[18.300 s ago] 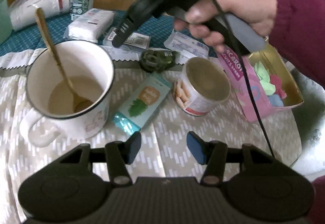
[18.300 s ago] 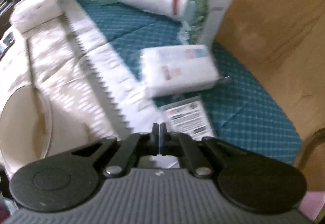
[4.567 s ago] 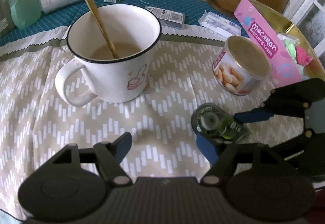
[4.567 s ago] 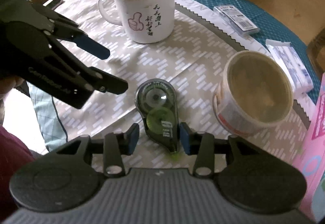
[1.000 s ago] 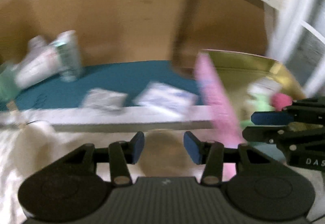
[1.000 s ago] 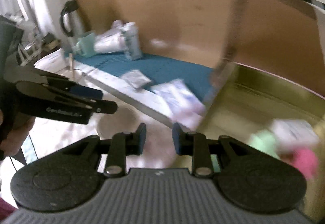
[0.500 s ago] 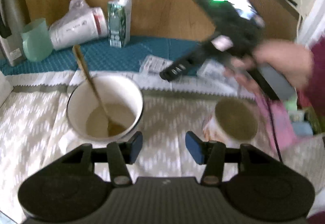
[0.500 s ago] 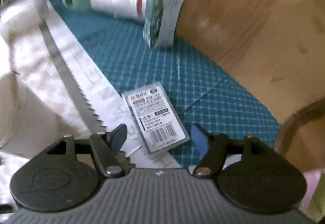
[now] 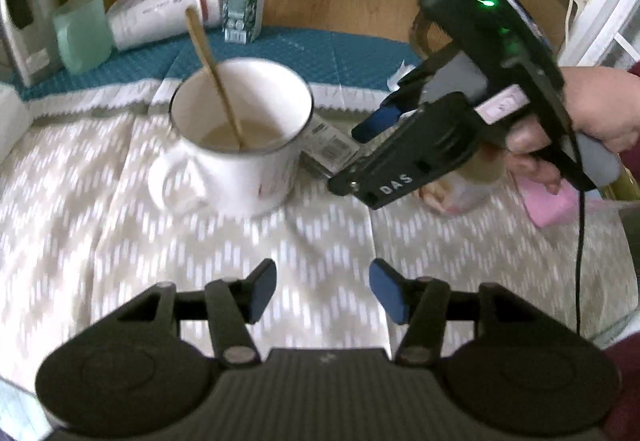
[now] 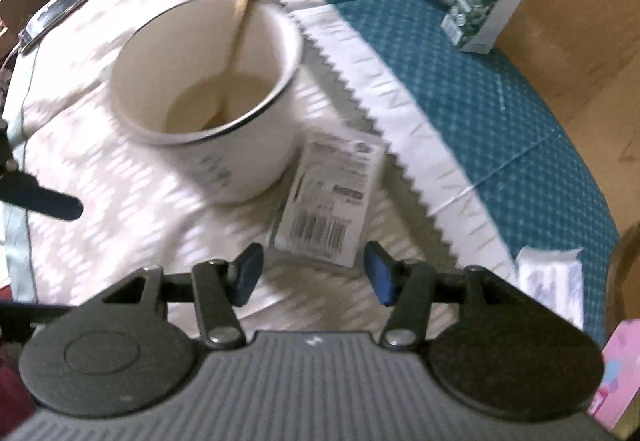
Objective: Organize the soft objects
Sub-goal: 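Move the right gripper to the clear barcode card beside the mug and grasp it, then slide the card toward the tin can while the left gripper closes on it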
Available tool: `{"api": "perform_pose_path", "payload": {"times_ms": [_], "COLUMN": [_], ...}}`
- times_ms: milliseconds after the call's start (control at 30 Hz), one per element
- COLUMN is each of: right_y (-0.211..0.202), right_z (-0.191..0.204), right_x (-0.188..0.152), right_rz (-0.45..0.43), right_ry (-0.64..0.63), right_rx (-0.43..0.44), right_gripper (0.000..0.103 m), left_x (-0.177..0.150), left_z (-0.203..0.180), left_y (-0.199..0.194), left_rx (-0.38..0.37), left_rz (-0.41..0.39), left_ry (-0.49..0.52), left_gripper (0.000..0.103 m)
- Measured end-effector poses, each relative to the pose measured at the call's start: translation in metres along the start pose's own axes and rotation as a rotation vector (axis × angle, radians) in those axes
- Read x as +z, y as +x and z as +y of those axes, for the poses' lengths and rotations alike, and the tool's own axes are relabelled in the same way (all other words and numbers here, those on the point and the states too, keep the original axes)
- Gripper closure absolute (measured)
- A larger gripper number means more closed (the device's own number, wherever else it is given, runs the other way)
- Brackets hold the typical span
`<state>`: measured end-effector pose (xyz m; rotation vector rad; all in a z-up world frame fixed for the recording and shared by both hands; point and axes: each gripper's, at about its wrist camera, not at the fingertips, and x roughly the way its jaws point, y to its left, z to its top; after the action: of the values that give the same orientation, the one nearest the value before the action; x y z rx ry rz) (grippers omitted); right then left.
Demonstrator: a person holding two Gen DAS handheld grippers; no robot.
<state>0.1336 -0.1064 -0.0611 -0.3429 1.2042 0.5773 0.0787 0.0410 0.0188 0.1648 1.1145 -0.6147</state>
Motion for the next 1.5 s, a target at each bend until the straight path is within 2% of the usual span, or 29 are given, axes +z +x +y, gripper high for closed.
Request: {"api": "perform_pose_path", "payload": {"times_ms": [100,167,367,433,500,567,667,733,767,833,867,967,1067,1233,1400,1500], "right_y": [-0.006,-0.011,-0.035,-0.045,-0.049,-0.045,-0.029,-0.019,-0.014,-0.004,0.000,0.012,0.022,0.029,0.013,-0.003], "right_z": [0.004,0.013,0.028,0.021,0.008,-0.002,-0.012,-0.017,-0.020,-0.023,-0.023,-0.026,-0.026,-0.017,0.015,0.041], "right_x": [-0.015,-0.025,-0.048,-0.046,-0.039,-0.027,-0.004,0.012,0.019,0.026,0.029,0.038,0.047,0.050,0.017,-0.017], "right_rz": [-0.003,-0.016,-0.105,-0.155,-0.191,-0.198,-0.167,-0.140,-0.114,-0.080,-0.064,-0.007,0.025,0.072,0.118,0.071], "right_ry": [0.067,0.060,0.106,0.137,0.202,0.235,0.194,0.128,0.087,-0.021,-0.083,-0.193,-0.249,-0.275,-0.274,-0.233], "right_rx": [0.028,0.028,0.049,0.027,0.012,-0.008,-0.025,-0.042,-0.010,-0.003,-0.002,0.053,0.118,0.123,0.111,0.112], "right_gripper": [0.064,0.087,0.087,0.077,0.045,0.040,0.036,0.026,0.022,0.018,0.011,0.009,0.007,0.005,0.005,0.005], "left_x": [-0.016,-0.023,-0.035,-0.037,-0.038,-0.038,-0.039,-0.040,-0.040,-0.042,-0.042,-0.045,-0.046,-0.046,-0.043,-0.040], "left_z": [0.005,0.005,0.002,0.003,0.004,0.006,0.009,0.010,0.011,0.017,0.021,0.030,0.036,0.044,0.045,0.042], "left_y": [-0.004,-0.004,-0.001,-0.001,-0.004,-0.006,-0.007,-0.007,-0.007,-0.008,-0.007,-0.007,-0.005,0.000,0.002,0.006], "left_rx": [-0.006,0.004,0.053,0.064,0.067,0.064,0.062,0.062,0.062,0.062,0.060,0.050,0.047,0.048,0.064,0.097], "left_rz": [0.019,0.037,0.049,0.050,0.042,0.034,0.032,0.037,0.037,0.039,0.040,0.051,0.061,0.077,0.070,0.069], "left_ry": [-0.009,-0.012,-0.025,-0.050,-0.078,-0.101,-0.105,-0.094,-0.090,-0.089,-0.090,-0.096,-0.093,-0.102,-0.104,-0.098], "left_gripper": [0.050,0.050,0.050,0.050,0.048,0.047,0.047,0.046,0.045,0.045,0.044,0.043,0.043,0.043,0.040,0.036]}}
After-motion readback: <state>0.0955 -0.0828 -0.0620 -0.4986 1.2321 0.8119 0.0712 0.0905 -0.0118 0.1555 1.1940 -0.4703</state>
